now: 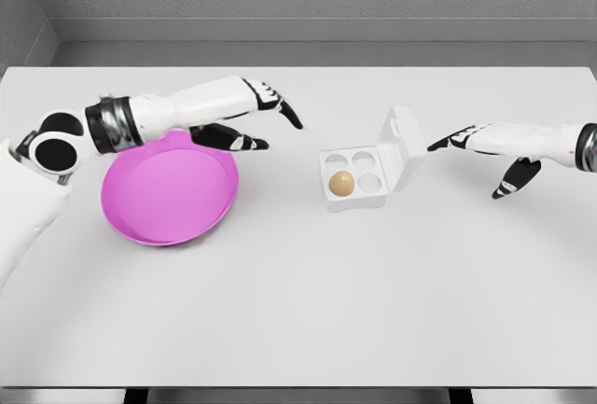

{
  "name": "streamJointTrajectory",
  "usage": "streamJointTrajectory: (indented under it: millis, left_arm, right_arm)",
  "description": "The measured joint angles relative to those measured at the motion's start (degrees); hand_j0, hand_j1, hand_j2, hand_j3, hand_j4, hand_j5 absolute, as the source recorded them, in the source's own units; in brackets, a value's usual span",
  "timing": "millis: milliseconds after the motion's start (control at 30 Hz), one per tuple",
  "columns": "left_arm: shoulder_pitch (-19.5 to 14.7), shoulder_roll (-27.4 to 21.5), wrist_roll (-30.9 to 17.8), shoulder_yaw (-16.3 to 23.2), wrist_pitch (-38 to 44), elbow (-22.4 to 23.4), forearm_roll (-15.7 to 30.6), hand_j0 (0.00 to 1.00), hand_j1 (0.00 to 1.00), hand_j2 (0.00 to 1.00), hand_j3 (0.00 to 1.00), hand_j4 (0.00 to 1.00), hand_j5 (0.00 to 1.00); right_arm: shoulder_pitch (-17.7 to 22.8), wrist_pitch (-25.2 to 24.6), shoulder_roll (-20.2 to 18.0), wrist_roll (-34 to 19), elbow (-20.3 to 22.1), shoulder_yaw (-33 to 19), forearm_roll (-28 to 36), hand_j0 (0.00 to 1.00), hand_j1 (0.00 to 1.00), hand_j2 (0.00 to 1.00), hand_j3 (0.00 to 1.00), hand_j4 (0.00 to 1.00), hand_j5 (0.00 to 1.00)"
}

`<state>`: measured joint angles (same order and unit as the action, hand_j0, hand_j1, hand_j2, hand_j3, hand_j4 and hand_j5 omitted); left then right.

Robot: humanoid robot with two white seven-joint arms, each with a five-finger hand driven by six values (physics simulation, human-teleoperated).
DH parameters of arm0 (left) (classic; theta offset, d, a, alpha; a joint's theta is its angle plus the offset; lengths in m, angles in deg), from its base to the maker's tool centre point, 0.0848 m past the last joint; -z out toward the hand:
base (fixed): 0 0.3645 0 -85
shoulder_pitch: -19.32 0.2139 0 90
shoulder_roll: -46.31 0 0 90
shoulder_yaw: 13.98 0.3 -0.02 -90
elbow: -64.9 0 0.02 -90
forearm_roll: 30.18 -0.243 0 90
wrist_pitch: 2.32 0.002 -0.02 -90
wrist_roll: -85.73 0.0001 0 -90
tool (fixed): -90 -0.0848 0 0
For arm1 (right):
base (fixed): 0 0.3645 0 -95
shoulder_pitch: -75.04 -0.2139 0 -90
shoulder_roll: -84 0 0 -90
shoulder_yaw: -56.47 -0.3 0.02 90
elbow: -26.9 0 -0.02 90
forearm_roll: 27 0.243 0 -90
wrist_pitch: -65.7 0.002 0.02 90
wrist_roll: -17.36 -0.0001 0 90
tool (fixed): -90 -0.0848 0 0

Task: Pack egg into the box and close the box lid

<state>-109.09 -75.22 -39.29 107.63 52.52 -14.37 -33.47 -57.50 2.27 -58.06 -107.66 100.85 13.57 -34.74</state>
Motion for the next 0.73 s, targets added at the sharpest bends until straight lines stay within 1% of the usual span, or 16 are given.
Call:
streamJointTrajectory:
  millis: [33,100,133,200,233,267,333,500,567,633,733]
  left_arm:
    - [0.26,-3.52,0.0,0.36,0.0,-0.6,2.46,1.0,1.0,1.0,1.0,1.0,1.0]
    - [0.79,-8.87,-0.01,0.83,0.0,-1.28,5.94,1.0,1.0,1.0,1.0,1.0,1.0]
    - [2.02,-10.81,-0.01,0.97,-0.02,-1.44,6.96,1.0,1.0,1.0,1.0,1.0,1.0]
    - [2.72,-14.42,-0.01,1.15,-0.01,-1.48,8.25,1.0,1.0,1.0,1.0,1.0,1.0]
    - [3.87,-15.8,-0.01,1.22,-0.03,-1.48,8.57,1.0,1.0,1.0,1.0,1.0,1.0]
    - [4.04,-16.8,-0.01,1.25,-0.02,-1.47,8.79,1.0,1.0,1.0,1.0,1.0,1.0]
    - [3.96,-18.02,-0.01,1.22,-0.01,-1.43,9.06,1.0,1.0,1.0,1.0,1.0,1.0]
    - [3.96,-19.02,0.0,1.11,0.0,-0.98,9.17,1.0,1.0,1.0,1.0,1.0,1.0]
    - [3.96,-19.08,0.0,1.16,0.0,-0.87,9.1,1.0,1.0,1.0,1.0,1.0,1.0]
    - [3.87,-19.1,0.0,1.18,0.0,-0.76,9.05,1.0,1.0,1.0,1.0,1.0,1.0]
    - [3.78,-19.1,0.0,1.18,0.0,-0.33,9.0,1.0,1.0,1.0,1.0,1.0,1.0]
  right_arm:
    - [0.0,0.0,0.0,0.0,0.09,-0.01,0.0,1.0,1.0,1.0,1.0,1.0,1.0]
    - [-0.09,0.01,0.0,0.0,0.49,-0.06,0.0,1.0,1.0,1.0,1.0,1.0,1.0]
    - [-0.09,0.04,0.0,0.0,0.86,-0.1,-0.04,1.0,1.0,1.0,1.0,1.0,1.0]
    - [-0.26,0.11,0.0,0.0,2.22,-0.16,-0.06,1.0,1.0,1.0,1.0,1.0,1.0]
    - [-0.53,0.12,0.0,0.0,2.75,-0.18,-0.05,1.0,1.0,1.0,1.0,1.0,1.0]
    - [-0.62,0.14,0.01,0.0,3.13,-0.21,-0.05,1.0,1.0,1.0,1.0,1.0,1.0]
    - [-0.79,0.16,0.02,0.0,4.24,-0.26,-0.1,1.0,1.0,1.0,1.0,1.0,1.0]
    - [0.09,0.16,0.7,0.04,10.52,-0.17,-0.04,1.0,1.0,1.0,1.0,1.0,1.0]
    - [0.18,1.56,1.07,0.02,12.42,-0.09,-0.01,1.0,1.0,1.0,1.0,1.0,1.0]
    - [1.58,2.76,0.9,0.0,12.38,-1.87,0.01,1.0,1.0,1.0,1.0,1.0,1.0]
    - [2.72,3.53,0.72,0.0,8.54,-6.69,-0.01,1.0,1.0,1.0,1.0,1.0,1.0]
